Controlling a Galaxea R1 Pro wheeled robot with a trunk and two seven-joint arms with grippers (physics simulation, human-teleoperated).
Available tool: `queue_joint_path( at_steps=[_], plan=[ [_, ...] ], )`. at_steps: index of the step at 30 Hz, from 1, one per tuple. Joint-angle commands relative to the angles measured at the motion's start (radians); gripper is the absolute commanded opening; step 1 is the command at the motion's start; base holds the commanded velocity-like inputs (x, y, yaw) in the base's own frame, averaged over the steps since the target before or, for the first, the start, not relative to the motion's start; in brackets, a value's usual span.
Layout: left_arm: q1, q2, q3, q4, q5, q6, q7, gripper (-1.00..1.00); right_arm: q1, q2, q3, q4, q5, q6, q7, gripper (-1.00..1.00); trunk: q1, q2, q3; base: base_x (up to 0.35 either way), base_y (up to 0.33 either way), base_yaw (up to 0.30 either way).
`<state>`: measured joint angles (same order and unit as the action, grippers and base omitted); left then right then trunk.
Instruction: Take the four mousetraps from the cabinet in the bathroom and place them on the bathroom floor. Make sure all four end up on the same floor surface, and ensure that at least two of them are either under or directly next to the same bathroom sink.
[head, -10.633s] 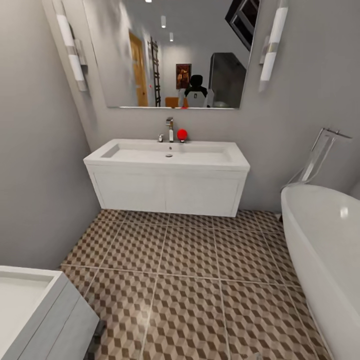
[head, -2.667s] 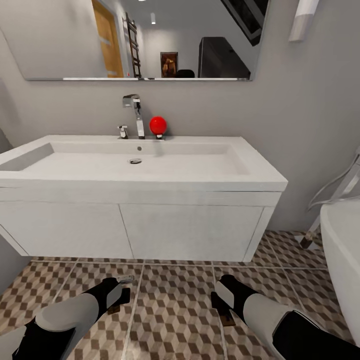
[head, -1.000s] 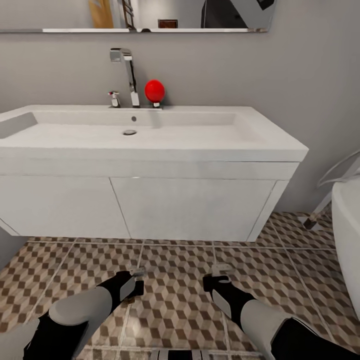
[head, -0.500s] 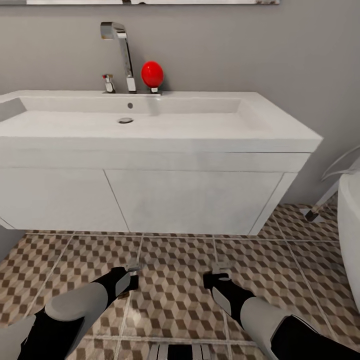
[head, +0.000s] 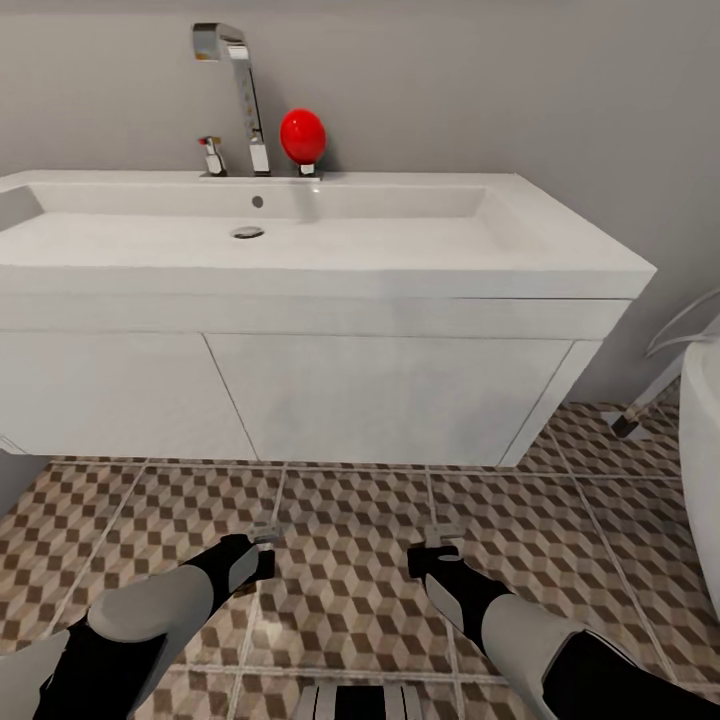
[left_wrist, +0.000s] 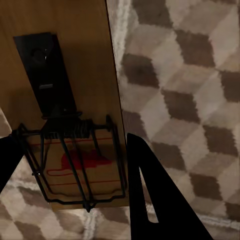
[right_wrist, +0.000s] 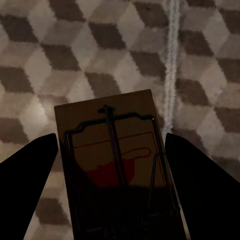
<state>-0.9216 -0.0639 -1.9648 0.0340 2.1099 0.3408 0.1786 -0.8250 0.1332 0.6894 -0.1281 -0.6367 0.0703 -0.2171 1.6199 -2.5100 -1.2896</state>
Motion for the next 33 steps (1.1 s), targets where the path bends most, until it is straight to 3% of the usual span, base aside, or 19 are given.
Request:
queue_joint_path(
  at_steps=[1, 6, 18, 33],
  plan=[
    [0.000, 0.024, -0.009, 0.001, 0.007, -0.036, -0.001, -1.00, 0.000, 0.000, 0.009, -0.003, -0.005, 0.007, -0.007, -1.00, 0.000, 0.000, -0.001, 0.240, 0.000, 0.000],
    [0.000, 0.039, -0.009, -0.001, 0.007, -0.095, -0.002, -1.00, 0.000, 0.000, 0.009, -0.005, -0.005, 0.010, -0.007, -1.00, 0.000, 0.000, -0.001, 0.304, 0.000, 0.000],
    [0.000, 0.039, -0.008, -0.002, 0.007, -0.108, -0.002, -1.00, 0.000, -0.002, 0.009, -0.009, -0.005, 0.010, 0.000, -1.00, 0.000, 0.000, -0.001, 0.111, 0.000, 0.000],
    [0.000, 0.014, 0.000, -0.009, 0.010, -0.105, 0.000, -1.00, 0.000, -0.001, 0.010, -0.011, -0.005, 0.008, 0.005, -1.00, 0.000, 0.000, -0.001, 0.000, 0.000, 0.000]
  ],
)
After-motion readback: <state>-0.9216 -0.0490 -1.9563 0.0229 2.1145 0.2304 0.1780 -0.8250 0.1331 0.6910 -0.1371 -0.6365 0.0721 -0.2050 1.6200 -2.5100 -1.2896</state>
